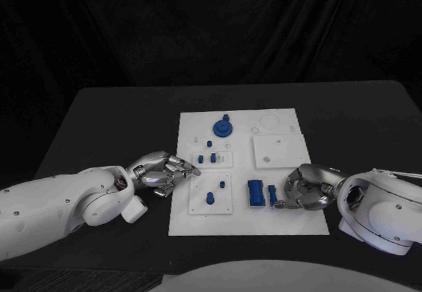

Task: Assemble the parts on the task board

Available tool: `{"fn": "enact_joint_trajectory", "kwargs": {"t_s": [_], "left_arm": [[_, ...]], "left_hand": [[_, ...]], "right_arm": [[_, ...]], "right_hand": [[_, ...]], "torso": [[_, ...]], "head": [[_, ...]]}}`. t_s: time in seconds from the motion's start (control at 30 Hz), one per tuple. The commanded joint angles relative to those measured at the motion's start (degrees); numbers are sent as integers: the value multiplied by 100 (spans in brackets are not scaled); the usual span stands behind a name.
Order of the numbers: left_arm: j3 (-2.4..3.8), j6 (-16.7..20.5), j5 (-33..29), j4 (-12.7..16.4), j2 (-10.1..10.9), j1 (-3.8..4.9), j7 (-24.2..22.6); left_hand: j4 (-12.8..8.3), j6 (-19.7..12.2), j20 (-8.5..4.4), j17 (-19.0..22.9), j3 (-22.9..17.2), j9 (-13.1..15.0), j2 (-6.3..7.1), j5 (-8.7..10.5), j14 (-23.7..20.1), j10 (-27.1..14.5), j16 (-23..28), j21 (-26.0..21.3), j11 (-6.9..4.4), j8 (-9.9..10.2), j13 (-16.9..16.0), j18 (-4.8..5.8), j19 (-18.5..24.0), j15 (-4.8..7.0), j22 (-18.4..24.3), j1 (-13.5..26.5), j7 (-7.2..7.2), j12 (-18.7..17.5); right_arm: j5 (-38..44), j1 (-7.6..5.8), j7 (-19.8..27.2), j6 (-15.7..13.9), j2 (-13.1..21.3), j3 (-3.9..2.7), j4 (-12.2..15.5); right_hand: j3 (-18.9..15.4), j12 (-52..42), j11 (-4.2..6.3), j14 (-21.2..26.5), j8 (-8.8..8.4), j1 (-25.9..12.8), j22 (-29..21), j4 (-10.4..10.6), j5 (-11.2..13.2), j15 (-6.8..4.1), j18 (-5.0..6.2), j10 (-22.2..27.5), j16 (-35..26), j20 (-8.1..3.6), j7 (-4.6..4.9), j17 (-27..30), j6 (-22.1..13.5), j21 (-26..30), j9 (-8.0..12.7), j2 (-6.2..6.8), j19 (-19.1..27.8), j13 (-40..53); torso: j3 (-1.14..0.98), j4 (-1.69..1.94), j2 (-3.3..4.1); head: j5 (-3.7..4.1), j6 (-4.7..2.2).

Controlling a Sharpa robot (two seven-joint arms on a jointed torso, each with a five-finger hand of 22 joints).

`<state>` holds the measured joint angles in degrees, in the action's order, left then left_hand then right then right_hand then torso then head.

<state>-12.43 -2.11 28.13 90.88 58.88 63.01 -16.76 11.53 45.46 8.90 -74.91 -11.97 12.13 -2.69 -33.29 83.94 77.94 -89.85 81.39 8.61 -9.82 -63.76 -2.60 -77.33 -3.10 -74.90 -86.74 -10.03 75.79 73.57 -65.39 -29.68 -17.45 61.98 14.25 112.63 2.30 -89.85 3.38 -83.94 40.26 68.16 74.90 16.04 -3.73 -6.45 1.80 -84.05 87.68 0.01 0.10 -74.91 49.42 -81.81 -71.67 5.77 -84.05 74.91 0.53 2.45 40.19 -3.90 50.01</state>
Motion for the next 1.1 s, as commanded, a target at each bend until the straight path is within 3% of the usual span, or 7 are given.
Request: {"fn": "enact_joint_trajectory", "kwargs": {"t_s": [0.03, 0.23, 0.3, 0.6, 0.87, 1.0, 1.1], "left_arm": [[2, -66, -39, 6, -14, -8, -39], [2, -66, -39, 9, -13, -8, -39], [2, -65, -39, 10, -12, -8, -39], [2, -69, -39, 10, -16, -9, -40], [2, -63, -39, 14, -6, -9, -33], [2, -62, -39, 13, -4, -10, -31], [2, -62, -39, 13, -4, -10, -31]], "left_hand": [[5, 39, -1, -1509, -33, 8, 43, -5, 606, 1108, -15, -17, -307, -24, -2562, -69, 38, 44, -891, 23, -6, 1359], [5, 39, -1, -1509, -33, 8, 43, -5, 606, 1108, -15, -17, -307, -24, -2562, -69, 38, 44, -891, 23, -6, 1359], [5, 39, -1, -1509, -33, 8, 43, -5, 606, 1108, -15, -17, -307, -24, -2562, -69, 38, 44, -891, 23, -6, 1359], [0, 42, 4, -1509, -50, 9, 44, -5, 606, 1109, -15, -20, -301, -24, -2563, -69, 40, 39, -892, 29, -9, 1359], [0, 42, 4, -1509, -50, 9, 44, -5, 606, 1109, -15, -20, -301, -24, -2563, -69, 40, 39, -892, 29, -9, 1359], [0, 42, 4, -1509, -50, 9, 44, -5, 606, 1109, -15, -20, -301, -24, -2563, -69, 40, 39, -892, 29, -9, 1359], [0, 42, 4, -1509, -50, 9, 44, -5, 606, 1109, -15, -20, -301, -24, -2563, -69, 40, 39, -892, 29, -9, 1359]], "right_arm": [[103, 14, -168, -171, -16, 0, -11], [105, 17, -250, -195, -56, 0, -25], [106, 18, -285, -164, -70, -1, -32], [28, 36, -347, 55, -129, -1, -73], [9, 63, -338, 193, -159, -1, -104], [-8, 69, -295, 247, -156, -1, -102], [-13, 71, -245, 275, -143, -1, -90]], "right_hand": [[29, -15, 32, -491, 45, 72, 1239, 3, -28, -40, 25, -595, 20, -34, -7, -883, 4, -22, -15, -17, -253, 1509], [40, -15, 37, -491, 160, 92, 1240, 0, -32, -43, 24, -595, 20, -37, -13, -882, 89, -26, -67, -80, -255, 1509], [35, -15, 47, -491, 313, 160, 1241, -51, 52, -51, 24, -595, 19, -43, -25, -879, 199, -28, -138, -110, -257, 1509], [-38, -15, 74, -502, 634, 388, 1255, -180, 92, -76, 13, -595, 42, -66, -55, -945, 420, -68, -289, -35, -271, 1509], [-78, -15, 84, -505, 765, 472, 1254, -207, 93, -83, 14, -595, 47, -75, -65, -959, 509, -66, -348, -23, -269, 1509], [-154, -15, 87, -505, 759, 504, 1251, -199, 92, -87, 15, -595, 49, -80, -67, -964, 476, -59, -356, 44, -264, 1509], [-329, -15, 93, -506, 742, 542, 1248, 13, 88, -92, 17, -595, 53, -87, -73, -976, 432, -49, -357, 236, -256, 1509]], "torso": [[2, 0, 2], [1, -1, 1], [1, -1, 0], [2, -2, -1], [1, 3, 2], [0, 2, 1], [0, 2, 1]], "head": [[3, -1], [-1, -1], [0, -1], [-17, -1], [-18, -1], [-10, -1], [-13, -1]]}}
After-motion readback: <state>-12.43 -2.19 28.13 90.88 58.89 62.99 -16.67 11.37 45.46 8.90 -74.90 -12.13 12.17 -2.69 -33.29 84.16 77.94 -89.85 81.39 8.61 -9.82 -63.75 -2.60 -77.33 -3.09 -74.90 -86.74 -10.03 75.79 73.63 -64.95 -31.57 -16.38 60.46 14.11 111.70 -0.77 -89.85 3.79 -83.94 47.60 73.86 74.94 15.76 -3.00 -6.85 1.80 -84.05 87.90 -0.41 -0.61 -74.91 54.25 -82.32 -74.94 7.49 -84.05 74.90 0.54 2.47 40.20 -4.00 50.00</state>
